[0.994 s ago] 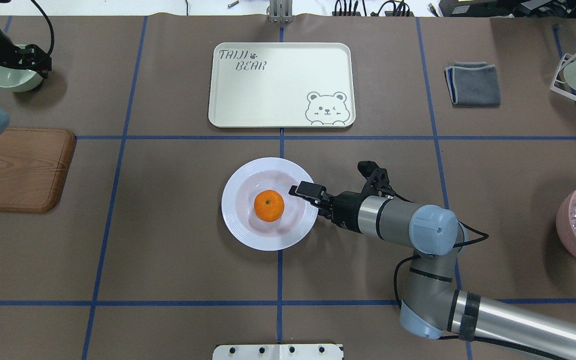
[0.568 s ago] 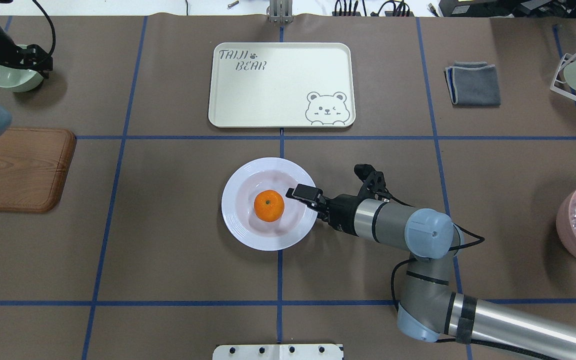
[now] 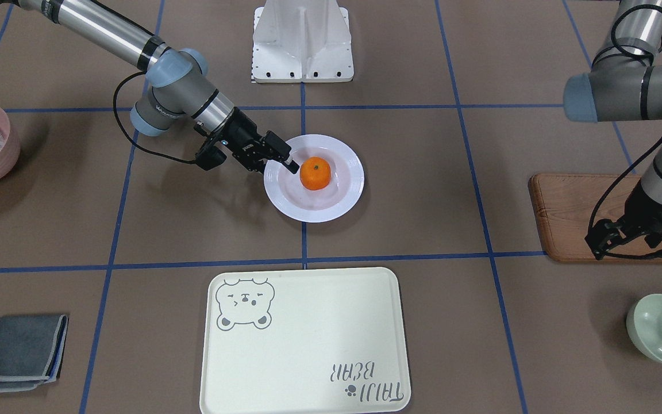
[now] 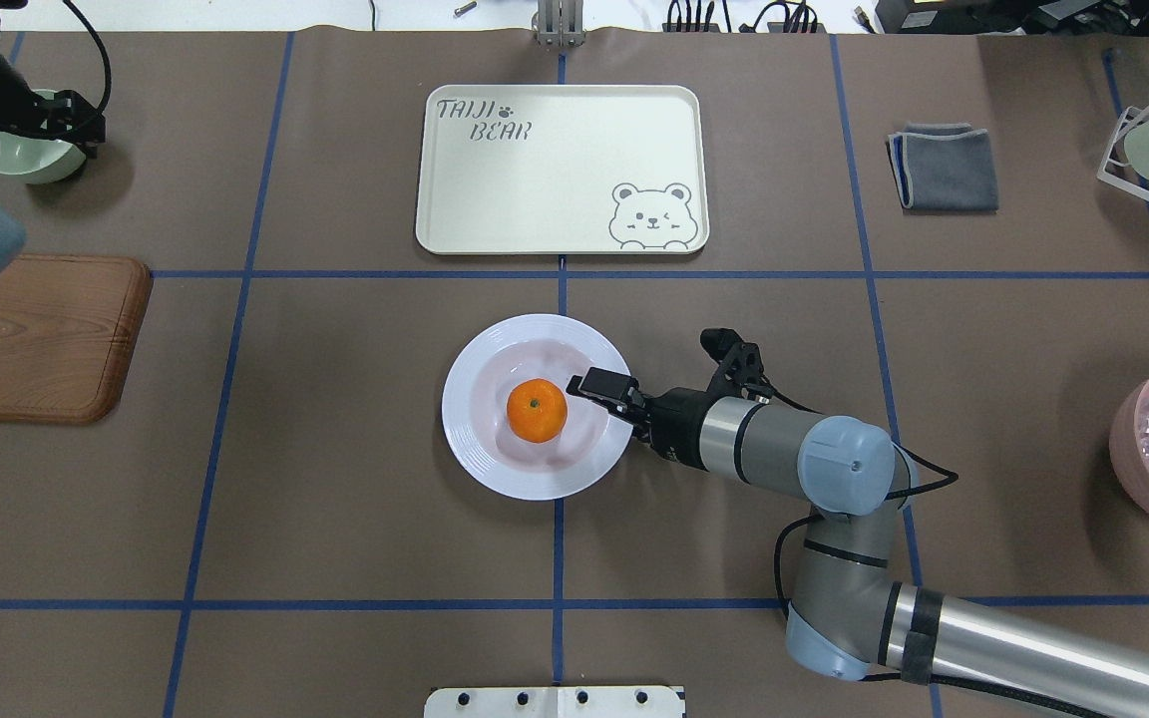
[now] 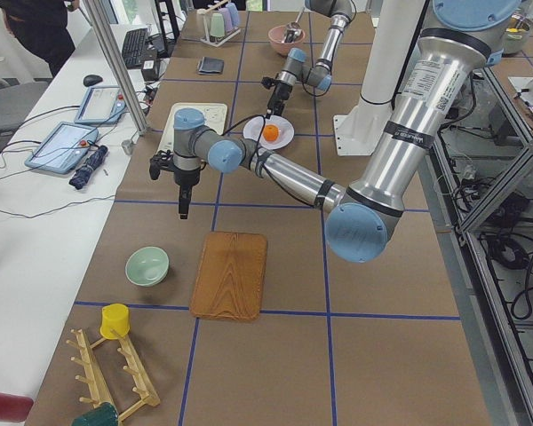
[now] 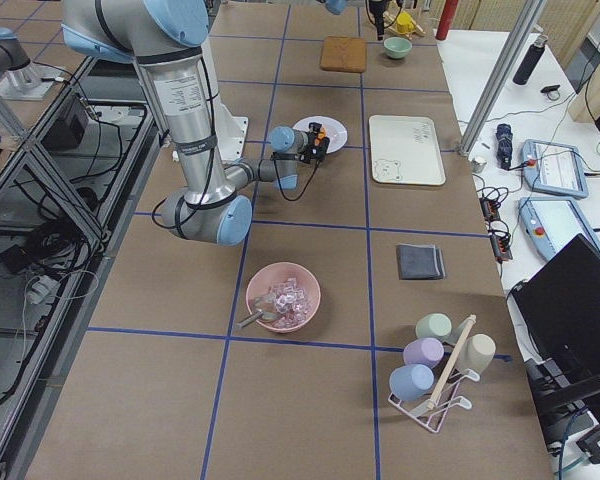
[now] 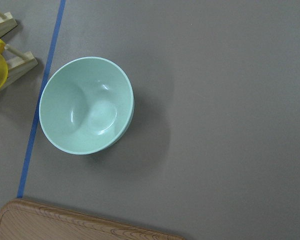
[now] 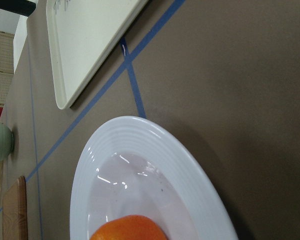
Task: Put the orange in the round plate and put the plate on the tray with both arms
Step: 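Lift the plate rim with the right gripper and slide the plate farther away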
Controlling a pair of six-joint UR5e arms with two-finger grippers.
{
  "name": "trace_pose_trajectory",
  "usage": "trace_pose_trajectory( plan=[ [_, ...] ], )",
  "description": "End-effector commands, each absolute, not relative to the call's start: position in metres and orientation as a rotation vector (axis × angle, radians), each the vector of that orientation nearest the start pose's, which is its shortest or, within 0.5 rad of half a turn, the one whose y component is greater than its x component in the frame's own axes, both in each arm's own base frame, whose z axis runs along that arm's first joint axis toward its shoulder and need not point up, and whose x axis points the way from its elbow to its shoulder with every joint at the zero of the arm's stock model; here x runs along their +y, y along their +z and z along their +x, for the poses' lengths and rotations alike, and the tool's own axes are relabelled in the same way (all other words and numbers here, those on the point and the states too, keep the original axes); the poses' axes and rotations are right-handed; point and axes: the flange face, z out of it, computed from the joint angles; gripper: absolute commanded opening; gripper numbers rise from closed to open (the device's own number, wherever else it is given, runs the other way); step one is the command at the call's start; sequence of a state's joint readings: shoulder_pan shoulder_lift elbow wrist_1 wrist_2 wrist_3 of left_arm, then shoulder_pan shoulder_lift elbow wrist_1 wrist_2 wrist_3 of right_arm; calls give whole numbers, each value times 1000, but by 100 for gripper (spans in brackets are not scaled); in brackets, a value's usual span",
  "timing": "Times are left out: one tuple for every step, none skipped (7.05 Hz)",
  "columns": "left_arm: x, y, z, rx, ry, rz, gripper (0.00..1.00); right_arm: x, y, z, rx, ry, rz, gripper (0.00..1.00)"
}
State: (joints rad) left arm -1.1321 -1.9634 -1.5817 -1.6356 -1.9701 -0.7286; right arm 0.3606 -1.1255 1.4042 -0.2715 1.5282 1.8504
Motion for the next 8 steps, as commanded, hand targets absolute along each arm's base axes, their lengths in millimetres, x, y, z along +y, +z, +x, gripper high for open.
trace_pose_trajectory(
  plan=[
    [-632,439,192,581,-188,168,99,-362,336,-568,-1604,543,93,80],
    [-632,437,192,583,-187,171,99,-362,336,-568,-1604,543,93,46],
    [-632,437,192,583,-187,171,99,-362,330,-570,-1615,546,89,31],
    [-632,436,192,583,-187,172,99,-363,327,-570,-1622,563,80,25],
    [-632,436,192,583,-187,172,99,-365,320,-569,-1636,590,80,18],
    [-632,437,193,582,-186,169,99,-365,319,-570,-1638,591,78,10],
    [-632,437,192,582,-188,170,99,-365,316,-570,-1643,596,82,0],
    [-632,439,192,580,-188,167,99,-366,309,-571,-1654,599,84,0]
  ],
)
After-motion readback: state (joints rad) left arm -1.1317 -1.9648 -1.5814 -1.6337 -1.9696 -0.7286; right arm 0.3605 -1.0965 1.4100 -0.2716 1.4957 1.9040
